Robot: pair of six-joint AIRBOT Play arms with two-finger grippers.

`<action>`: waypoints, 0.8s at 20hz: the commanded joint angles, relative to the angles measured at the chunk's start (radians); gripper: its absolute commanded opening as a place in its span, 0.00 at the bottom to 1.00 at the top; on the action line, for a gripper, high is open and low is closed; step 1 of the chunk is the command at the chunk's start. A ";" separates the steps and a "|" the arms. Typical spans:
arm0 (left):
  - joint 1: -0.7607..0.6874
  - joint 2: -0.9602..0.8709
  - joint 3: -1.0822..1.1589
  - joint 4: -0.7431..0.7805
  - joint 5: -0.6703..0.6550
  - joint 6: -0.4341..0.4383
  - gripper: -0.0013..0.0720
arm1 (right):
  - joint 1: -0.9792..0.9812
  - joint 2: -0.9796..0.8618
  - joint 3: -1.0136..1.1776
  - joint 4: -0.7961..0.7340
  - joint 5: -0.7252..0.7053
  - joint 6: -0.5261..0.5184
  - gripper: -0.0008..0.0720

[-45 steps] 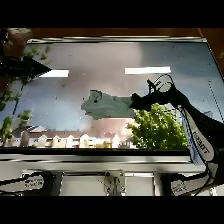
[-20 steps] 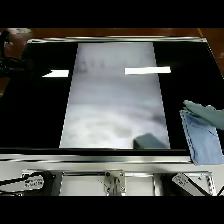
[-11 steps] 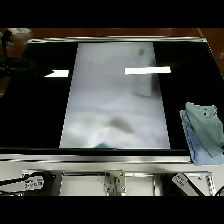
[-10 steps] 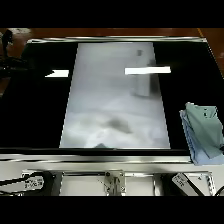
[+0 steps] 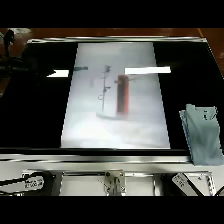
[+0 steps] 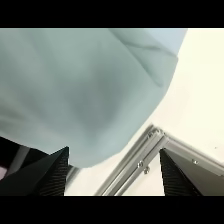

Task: Fold the shirts.

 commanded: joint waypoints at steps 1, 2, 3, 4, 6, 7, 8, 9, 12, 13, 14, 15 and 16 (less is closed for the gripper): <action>-0.042 0.000 0.005 0.096 0.002 -0.026 0.06 | 0.026 0.002 0.158 0.187 -0.034 -0.113 0.94; -0.082 0.000 0.008 0.214 0.008 -0.079 0.06 | 0.069 0.008 0.199 0.255 -0.061 -0.122 0.94; -0.135 0.000 0.009 0.365 0.009 -0.138 0.06 | 0.140 0.023 0.225 0.311 -0.101 -0.126 0.94; -0.208 -0.002 0.009 0.556 0.007 -0.213 0.06 | 0.236 0.043 0.230 0.343 -0.145 -0.133 0.94; -0.363 -0.009 0.008 0.897 0.008 -0.344 0.07 | 0.471 0.056 0.229 0.317 -0.183 -0.120 0.94; -0.432 -0.015 0.008 0.978 0.013 -0.356 0.11 | 0.589 0.046 0.229 0.287 -0.189 -0.078 0.94; -0.482 -0.023 0.009 0.988 0.023 -0.354 0.38 | 0.702 0.026 0.229 0.265 -0.200 -0.036 0.94; -0.521 -0.033 0.009 0.980 0.027 -0.357 0.72 | 0.785 0.003 0.230 0.264 -0.211 -0.010 0.94; -0.580 -0.089 0.008 0.940 0.004 -0.361 0.75 | 0.944 -0.077 0.229 0.268 -0.212 0.028 0.94; -0.578 -0.103 0.006 0.889 -0.006 -0.361 0.75 | 0.970 -0.097 0.230 0.268 -0.195 0.028 0.94; -0.573 -0.110 0.006 0.846 -0.006 -0.361 0.75 | 0.986 -0.111 0.229 0.269 -0.186 0.028 0.94; -0.567 -0.111 0.006 0.824 0.006 -0.360 0.75 | 0.998 -0.119 0.229 0.269 -0.180 0.037 0.94; -0.561 -0.111 0.006 0.827 0.027 -0.357 0.75 | 1.004 -0.121 0.230 0.272 -0.179 0.047 0.94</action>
